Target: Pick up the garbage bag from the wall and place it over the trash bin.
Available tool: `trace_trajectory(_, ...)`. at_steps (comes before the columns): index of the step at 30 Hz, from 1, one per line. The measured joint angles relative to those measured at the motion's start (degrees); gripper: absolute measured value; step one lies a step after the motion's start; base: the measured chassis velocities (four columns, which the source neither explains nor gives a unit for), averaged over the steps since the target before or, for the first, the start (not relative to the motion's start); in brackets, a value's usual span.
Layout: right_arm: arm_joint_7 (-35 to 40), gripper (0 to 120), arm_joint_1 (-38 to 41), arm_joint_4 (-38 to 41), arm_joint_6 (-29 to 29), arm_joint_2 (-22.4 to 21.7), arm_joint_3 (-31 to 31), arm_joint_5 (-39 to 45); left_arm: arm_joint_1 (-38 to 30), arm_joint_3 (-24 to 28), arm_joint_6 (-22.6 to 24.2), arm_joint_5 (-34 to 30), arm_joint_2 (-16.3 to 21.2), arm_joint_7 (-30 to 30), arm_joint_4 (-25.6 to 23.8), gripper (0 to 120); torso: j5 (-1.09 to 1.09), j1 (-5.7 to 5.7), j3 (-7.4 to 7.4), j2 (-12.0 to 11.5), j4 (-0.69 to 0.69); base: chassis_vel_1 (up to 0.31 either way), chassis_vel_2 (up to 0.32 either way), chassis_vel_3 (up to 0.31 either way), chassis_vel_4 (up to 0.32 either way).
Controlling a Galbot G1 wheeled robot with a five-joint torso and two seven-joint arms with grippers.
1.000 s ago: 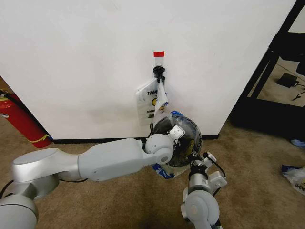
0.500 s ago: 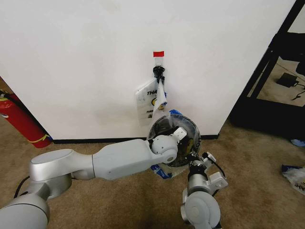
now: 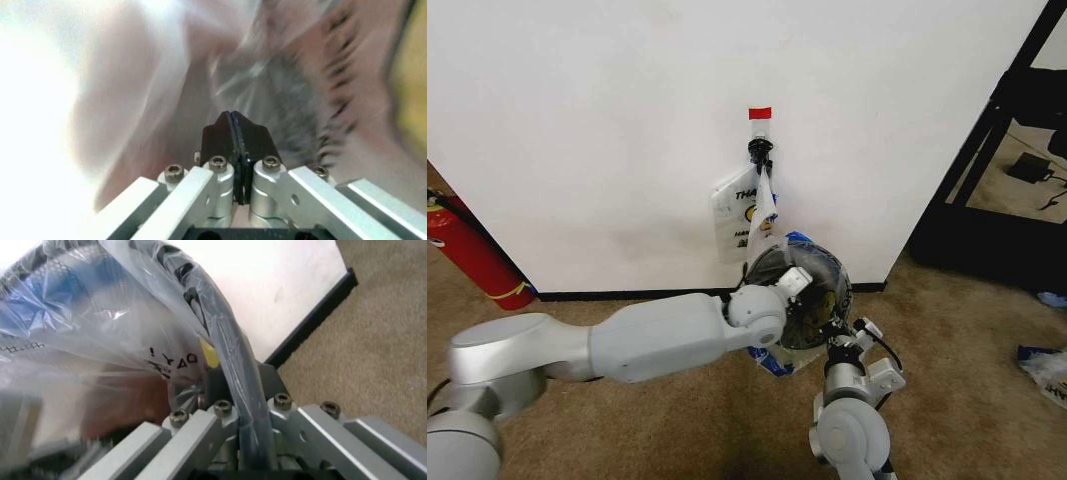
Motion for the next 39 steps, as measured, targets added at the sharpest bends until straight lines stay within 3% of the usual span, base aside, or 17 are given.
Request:
trace_trajectory(5, -0.3, 0, -0.4, 0.2, 0.6, 0.3, -0.9, -1.2, -0.3, 1.6, 0.7, -0.3, -0.4, -0.1, 1.9, 0, 0.01, 0.0, 0.0, 0.0, 0.0, 0.0, 0.0, 0.0, 0.0)
trace_trajectory(11, -1.0, 0, -1.5, 1.4, 0.7, 0.5, -2.2, -2.4, 0.0, 3.3, 0.7, 0.2, -4.0, -0.1, 7.1, 0, 0.0, 0.0, 0.0, 0.0, -0.03, 0.0, 0.0, 0.0, 0.0)
trace_trajectory(25, -3.0, 0, -2.6, 0.5, 2.0, 1.0, -4.6, -6.3, -0.1, 4.9, 0.5, 0.2, -7.7, 0.0, 10.9, 0, 0.01, 0.0, 0.0, 0.0, -0.02, 0.0, 0.0, 0.0, 0.0)
trace_trajectory(33, -2.6, 0, -1.2, -0.8, 2.1, 0.4, -2.9, -5.4, 0.0, 2.9, 0.0, 0.0, -5.1, -0.2, 7.3, 0, 0.01, 0.0, 0.0, 0.0, -0.01, 0.0, 0.0, 0.0, 0.0)
trace_trajectory(37, -1.4, 0, 0.1, -1.9, 2.0, 0.6, -1.4, -2.8, 0.9, -0.7, -2.3, 2.0, -1.3, -0.6, -0.6, 0, -0.01, 0.0, 0.0, 0.0, -0.01, 0.0, 0.0, 0.0, 0.0)
trace_trajectory(39, -1.3, 0, 0.3, -2.0, 2.0, 0.6, -1.3, -2.7, 0.9, -1.0, -2.4, 1.9, -0.9, -0.7, -1.5, 0, 0.0, 0.0, 0.0, 0.0, -0.01, 0.0, 0.0, 0.0, 0.0)
